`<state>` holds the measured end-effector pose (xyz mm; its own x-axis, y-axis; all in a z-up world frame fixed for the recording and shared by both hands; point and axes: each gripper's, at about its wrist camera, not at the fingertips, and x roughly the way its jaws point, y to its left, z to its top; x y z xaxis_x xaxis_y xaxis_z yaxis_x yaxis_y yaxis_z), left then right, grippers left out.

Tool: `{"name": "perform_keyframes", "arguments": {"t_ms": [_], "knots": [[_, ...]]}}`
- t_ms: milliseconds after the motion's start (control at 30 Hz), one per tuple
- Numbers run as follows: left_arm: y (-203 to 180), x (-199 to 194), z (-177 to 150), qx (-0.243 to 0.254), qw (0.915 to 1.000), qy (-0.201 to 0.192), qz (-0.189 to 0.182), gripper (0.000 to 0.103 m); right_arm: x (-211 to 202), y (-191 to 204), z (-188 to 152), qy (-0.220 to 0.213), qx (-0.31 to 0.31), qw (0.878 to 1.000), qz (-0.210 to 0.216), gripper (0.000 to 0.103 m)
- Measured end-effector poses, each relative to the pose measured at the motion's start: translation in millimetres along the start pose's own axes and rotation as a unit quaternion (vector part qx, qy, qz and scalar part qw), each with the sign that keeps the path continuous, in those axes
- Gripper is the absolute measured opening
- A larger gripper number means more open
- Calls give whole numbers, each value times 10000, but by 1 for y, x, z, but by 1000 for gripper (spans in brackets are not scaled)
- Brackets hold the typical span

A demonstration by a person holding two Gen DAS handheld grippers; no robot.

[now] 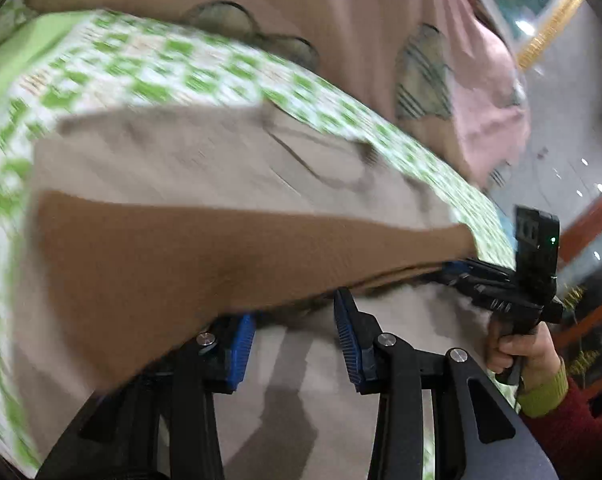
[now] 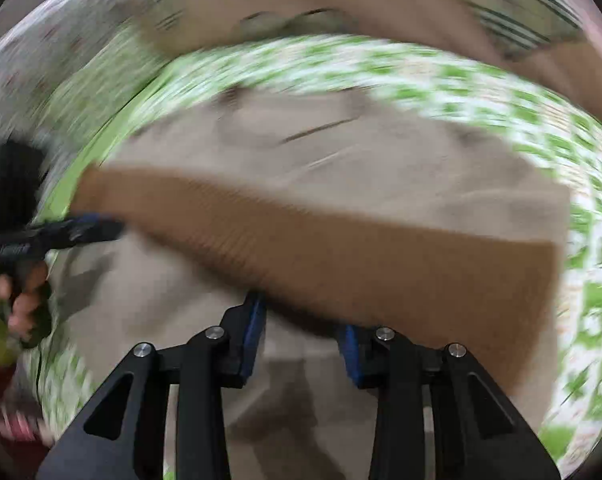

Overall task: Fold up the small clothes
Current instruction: 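Fold the hem up toward the collar with both grippers and release, then move both open grippers over the folded sweater edge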

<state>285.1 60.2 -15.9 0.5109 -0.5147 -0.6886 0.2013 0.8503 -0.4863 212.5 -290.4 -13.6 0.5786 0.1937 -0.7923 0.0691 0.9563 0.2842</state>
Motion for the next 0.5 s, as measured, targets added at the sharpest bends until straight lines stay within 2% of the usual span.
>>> {"name": "perform_keyframes", "arguments": {"t_ms": [67, 133, 167, 233, 300, 400, 500], "knots": [[24, -4, 20, -270, 9987, -244, 351, 40, 1, -29, 9, -262, 496, 9979, -328, 37], [51, -12, 35, -660, 9955, -536, 412, 40, -7, -57, 12, -632, 1147, 9908, -329, 36], [63, -18, 40, -904, 9916, -725, 581, 40, -13, -69, 11, -841, 1476, 9850, -294, 36], [80, -31, 42, -1294, 9856, -1004, 426, 40, -23, -77, 6, -1118, 1784, 9768, -386, 36], [85, -41, 37, -1428, 9822, -1176, 332, 41, -34, -75, -3, -1291, 1849, 9733, -431, 37], [83, -54, 23, -1379, 9809, -1236, 601, 45, -47, -66, -18, -1334, 1887, 9724, -325, 39], [78, -75, -7, -1427, 9802, -1310, 421, 45, -61, -48, -38, -1355, 1912, 9720, -174, 42]]}}
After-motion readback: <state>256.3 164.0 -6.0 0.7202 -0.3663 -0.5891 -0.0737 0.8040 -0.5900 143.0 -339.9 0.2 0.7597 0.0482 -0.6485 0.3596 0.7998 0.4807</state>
